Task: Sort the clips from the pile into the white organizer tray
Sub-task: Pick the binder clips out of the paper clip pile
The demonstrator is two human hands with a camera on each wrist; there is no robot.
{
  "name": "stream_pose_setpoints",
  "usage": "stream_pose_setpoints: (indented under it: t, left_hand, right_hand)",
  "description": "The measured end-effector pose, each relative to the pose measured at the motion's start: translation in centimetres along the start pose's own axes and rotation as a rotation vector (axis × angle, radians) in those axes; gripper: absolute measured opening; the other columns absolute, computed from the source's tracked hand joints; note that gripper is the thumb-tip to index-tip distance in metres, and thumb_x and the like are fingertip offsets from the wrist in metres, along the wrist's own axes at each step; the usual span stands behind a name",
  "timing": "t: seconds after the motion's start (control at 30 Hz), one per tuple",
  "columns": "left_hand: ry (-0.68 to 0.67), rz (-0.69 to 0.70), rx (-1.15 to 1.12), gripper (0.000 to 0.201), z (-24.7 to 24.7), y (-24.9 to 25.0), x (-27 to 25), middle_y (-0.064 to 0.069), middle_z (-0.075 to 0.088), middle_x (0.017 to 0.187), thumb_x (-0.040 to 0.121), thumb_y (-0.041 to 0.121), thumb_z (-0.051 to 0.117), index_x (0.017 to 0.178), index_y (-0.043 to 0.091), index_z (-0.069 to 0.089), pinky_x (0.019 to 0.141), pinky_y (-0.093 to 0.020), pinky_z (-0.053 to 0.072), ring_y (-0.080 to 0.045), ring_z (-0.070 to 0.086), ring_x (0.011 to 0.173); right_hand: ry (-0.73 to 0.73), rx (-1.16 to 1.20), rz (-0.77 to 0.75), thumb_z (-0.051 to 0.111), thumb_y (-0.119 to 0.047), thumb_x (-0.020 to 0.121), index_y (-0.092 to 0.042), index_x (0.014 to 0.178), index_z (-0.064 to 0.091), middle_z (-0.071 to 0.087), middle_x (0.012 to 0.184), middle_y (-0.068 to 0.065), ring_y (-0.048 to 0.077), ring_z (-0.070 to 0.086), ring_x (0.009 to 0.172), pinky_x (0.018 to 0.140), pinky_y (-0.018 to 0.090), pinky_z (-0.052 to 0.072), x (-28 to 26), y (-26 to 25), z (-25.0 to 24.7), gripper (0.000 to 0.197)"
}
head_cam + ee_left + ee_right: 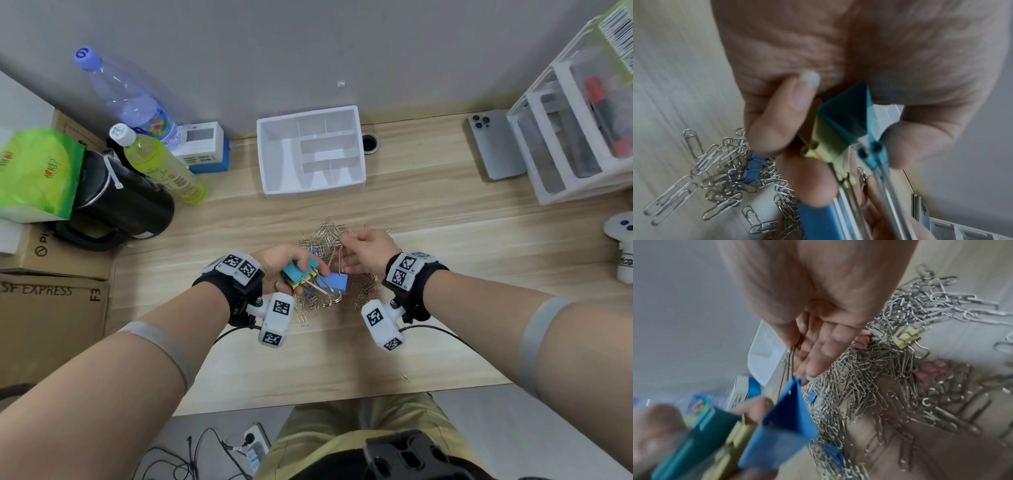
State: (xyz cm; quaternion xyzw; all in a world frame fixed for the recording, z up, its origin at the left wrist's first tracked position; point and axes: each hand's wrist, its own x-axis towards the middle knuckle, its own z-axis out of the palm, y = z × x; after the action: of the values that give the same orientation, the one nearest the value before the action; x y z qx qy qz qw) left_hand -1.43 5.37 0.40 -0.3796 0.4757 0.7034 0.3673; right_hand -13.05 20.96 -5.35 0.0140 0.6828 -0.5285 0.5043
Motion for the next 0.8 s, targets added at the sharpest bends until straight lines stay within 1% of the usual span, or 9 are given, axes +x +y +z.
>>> stream_pose_setpoints:
  t: [0.07, 0.2, 0.3, 0.43, 0.57, 0.63, 0.73, 0.77, 0.8]
  left_hand:
    - [0.031, 0.021, -0.015, 0.039, -0.3, -0.2, 0.1, -0.021, 0.063, 0.086, 0.059, 0.008, 0.047, 0.094, 0.002, 0.064, 0.029, -0.013, 0.027, -0.021, 0.049, 0.043]
    - [0.071, 0.04, -0.021, 0.037, -0.7, -0.5, 0.2, -0.022, 0.06, 0.085, 0.058, 0.008, 0.048, 0.092, 0.001, 0.062, 0.03, -0.013, 0.027, -0.022, 0.048, 0.045]
    - [0.102, 0.04, 0.026, 0.038, -0.7, -0.7, 0.3, -0.021, 0.056, 0.088, 0.057, 0.009, 0.048, 0.092, 0.001, 0.061, 0.03, -0.013, 0.024, -0.021, 0.046, 0.045]
    - [0.14, 0.05, 0.076, 0.037, -0.7, -1.1, 0.4, -0.02, 0.052, 0.087, 0.055, 0.01, 0.047, 0.089, 0.0, 0.06, 0.028, -0.013, 0.022, -0.018, 0.045, 0.04]
    - [0.193, 0.097, 0.128, 0.033, -0.5, -1.1, 0.4, -0.015, 0.049, 0.072, 0.054, 0.008, 0.046, 0.083, 0.0, 0.06, 0.029, -0.012, 0.022, -0.017, 0.044, 0.037]
    - [0.197, 0.11, 0.15, 0.033, -0.4, -1.0, 0.4, -0.015, 0.049, 0.069, 0.054, 0.007, 0.046, 0.083, -0.001, 0.059, 0.03, -0.011, 0.021, -0.017, 0.043, 0.034]
    - [0.178, 0.109, 0.188, 0.034, -0.2, -0.9, 0.2, -0.016, 0.05, 0.071, 0.054, 0.006, 0.045, 0.083, -0.001, 0.059, 0.031, -0.011, 0.022, -0.016, 0.043, 0.033]
    - [0.166, 0.108, 0.199, 0.033, -0.1, -0.9, 0.2, -0.016, 0.05, 0.071, 0.054, 0.006, 0.045, 0.083, -0.001, 0.059, 0.031, -0.011, 0.022, -0.016, 0.043, 0.033]
    - [0.156, 0.106, 0.211, 0.033, 0.0, -0.8, 0.3, -0.016, 0.049, 0.071, 0.054, 0.006, 0.044, 0.083, -0.001, 0.059, 0.031, -0.011, 0.022, -0.016, 0.042, 0.033]
  right_hand:
    - [-0.01, 0.105, 0.049, 0.063, -0.015, 0.095, -0.005, 0.097, 0.058, 0.071, 0.081, 0.016, 0.021, 0.07, 0.06, 0.055, 0.029, 0.059, -0.1, -0.1, -0.4, 0.012]
    - [-0.068, 0.154, 0.079, 0.058, -0.009, 0.098, 0.002, 0.098, 0.055, 0.069, 0.084, 0.02, 0.022, 0.072, 0.066, 0.057, 0.026, 0.06, -0.2, 0.0, -0.6, 0.012]
    - [-0.122, 0.066, 0.091, 0.056, -0.01, 0.099, 0.001, 0.098, 0.056, 0.069, 0.08, 0.018, 0.023, 0.069, 0.066, 0.055, 0.026, 0.058, -0.2, -0.2, -0.5, 0.011]
    - [-0.159, -0.081, 0.081, 0.063, -0.017, 0.094, -0.008, 0.102, 0.061, 0.063, 0.066, 0.007, 0.017, 0.057, 0.053, 0.051, 0.026, 0.048, -0.1, -0.6, 0.0, 0.013]
    - [-0.05, -0.405, 0.003, 0.071, -0.026, 0.086, -0.018, 0.094, 0.062, 0.055, 0.062, 0.002, 0.015, 0.049, 0.047, 0.045, 0.025, 0.041, 0.5, -0.1, 0.5, 0.015]
    - [-0.023, -0.435, -0.026, 0.071, -0.028, 0.086, -0.019, 0.101, 0.062, 0.06, 0.071, 0.003, 0.015, 0.054, 0.051, 0.045, 0.025, 0.044, 0.5, -0.1, 0.7, 0.02]
    - [-0.073, -0.374, -0.029, 0.072, -0.031, 0.087, -0.016, 0.115, 0.062, 0.067, 0.099, 0.003, 0.016, 0.067, 0.072, 0.048, 0.024, 0.05, 0.5, -0.1, 1.1, 0.034]
    - [-0.106, -0.376, -0.025, 0.072, -0.033, 0.086, -0.017, 0.114, 0.064, 0.068, 0.098, 0.002, 0.015, 0.068, 0.075, 0.05, 0.023, 0.052, 0.4, -0.2, 1.3, 0.032]
    - [-0.139, -0.403, -0.03, 0.072, -0.033, 0.087, -0.019, 0.108, 0.067, 0.07, 0.092, 0.0, 0.014, 0.068, 0.074, 0.052, 0.023, 0.053, 0.4, -0.2, 1.4, 0.026]
